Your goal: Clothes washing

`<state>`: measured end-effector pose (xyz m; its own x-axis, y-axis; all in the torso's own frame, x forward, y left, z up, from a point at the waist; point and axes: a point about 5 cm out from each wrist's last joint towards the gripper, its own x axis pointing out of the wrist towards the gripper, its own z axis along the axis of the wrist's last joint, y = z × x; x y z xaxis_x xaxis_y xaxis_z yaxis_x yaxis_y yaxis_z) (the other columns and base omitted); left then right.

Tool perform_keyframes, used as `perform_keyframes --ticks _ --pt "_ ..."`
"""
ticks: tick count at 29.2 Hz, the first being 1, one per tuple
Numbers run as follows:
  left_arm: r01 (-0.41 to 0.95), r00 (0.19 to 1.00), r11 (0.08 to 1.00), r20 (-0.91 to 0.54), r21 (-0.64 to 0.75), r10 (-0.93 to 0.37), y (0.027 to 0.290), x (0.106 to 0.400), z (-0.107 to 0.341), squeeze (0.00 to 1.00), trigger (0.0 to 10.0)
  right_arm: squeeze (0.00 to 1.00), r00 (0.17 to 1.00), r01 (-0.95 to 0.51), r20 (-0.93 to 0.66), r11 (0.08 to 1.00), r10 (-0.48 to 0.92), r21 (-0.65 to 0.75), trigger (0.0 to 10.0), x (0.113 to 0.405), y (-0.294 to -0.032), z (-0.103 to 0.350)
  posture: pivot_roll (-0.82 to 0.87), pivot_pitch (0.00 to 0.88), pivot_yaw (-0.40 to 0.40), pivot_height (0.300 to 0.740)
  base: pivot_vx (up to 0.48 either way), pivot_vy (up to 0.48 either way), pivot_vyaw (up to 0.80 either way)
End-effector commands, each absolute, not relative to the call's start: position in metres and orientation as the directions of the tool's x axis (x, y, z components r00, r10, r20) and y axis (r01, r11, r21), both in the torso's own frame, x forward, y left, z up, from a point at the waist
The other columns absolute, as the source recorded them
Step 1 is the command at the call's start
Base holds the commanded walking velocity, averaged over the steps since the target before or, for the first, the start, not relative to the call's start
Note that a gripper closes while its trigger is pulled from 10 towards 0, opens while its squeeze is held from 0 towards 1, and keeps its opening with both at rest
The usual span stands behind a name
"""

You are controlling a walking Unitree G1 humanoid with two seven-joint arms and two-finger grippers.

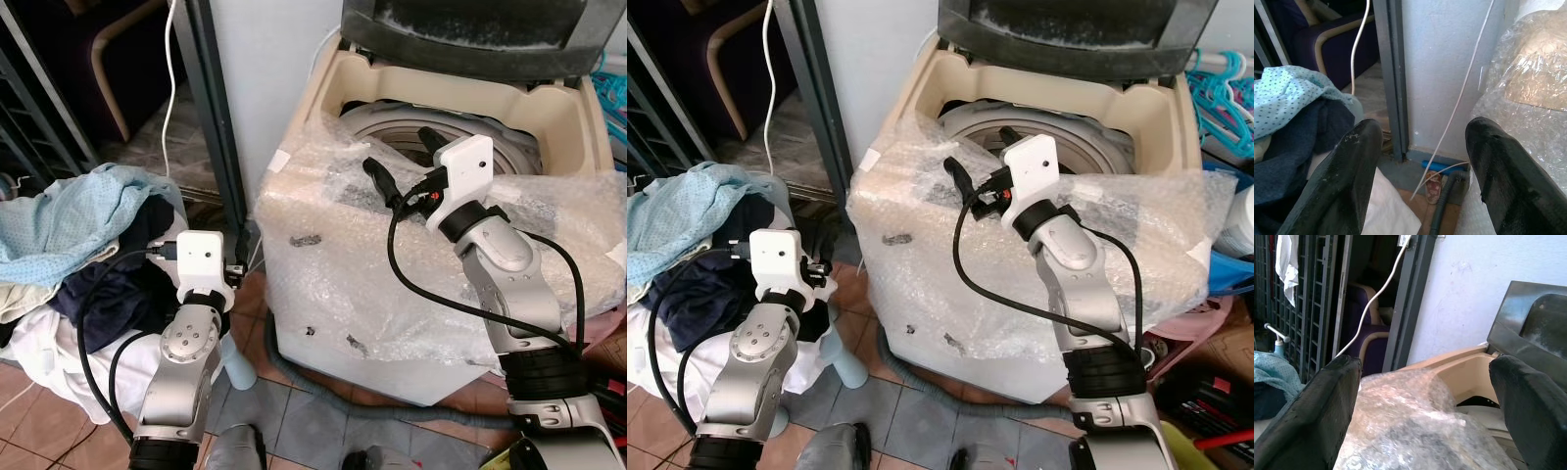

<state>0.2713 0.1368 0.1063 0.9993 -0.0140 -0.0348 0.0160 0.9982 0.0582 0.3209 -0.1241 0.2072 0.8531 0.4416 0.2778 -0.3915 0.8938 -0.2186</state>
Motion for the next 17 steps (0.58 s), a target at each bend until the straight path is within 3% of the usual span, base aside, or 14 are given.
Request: perform_keyframes --ticks 1,5,10,14,17 --pt "0.015 0.999 0.993 0.033 0.114 -0.019 0.135 0.269 0.117 0.00 10.0 1.00 0.880 -0.312 0.304 0.926 0.365 -0.211 10.0 0.320 -0.128 0.208 -0.01 0.044 0.021 0.740 0.000 0.000 0.79" --pt "0.013 0.997 0.994 0.073 0.112 -0.021 0.134 0.269 0.126 0.00 10.0 1.00 0.893 -0.248 0.319 0.938 0.318 -0.241 10.0 0.315 -0.129 0.205 -0.01 0.043 0.020 0.740 0.000 0.000 0.79" --pt "-0.016 1.000 0.998 0.006 0.060 0.016 0.139 0.267 0.114 0.00 10.0 1.00 0.919 -0.215 0.288 0.954 0.270 -0.208 10.0 0.308 -0.135 0.194 -0.02 0.043 0.016 0.740 0.000 0.000 0.79" --pt "0.007 1.000 0.999 -0.002 0.051 -0.007 0.135 0.267 0.112 0.00 10.0 1.00 0.934 -0.197 0.261 0.960 0.245 -0.197 10.0 0.304 -0.136 0.186 -0.02 0.050 0.014 0.740 0.000 0.334 0.71" --pt "0.006 1.000 0.999 -0.014 0.042 -0.006 0.134 0.266 0.111 0.00 10.0 1.00 0.938 -0.196 0.250 0.962 0.241 -0.190 10.0 0.305 -0.137 0.183 -0.02 0.054 0.016 0.740 0.000 0.480 0.14"
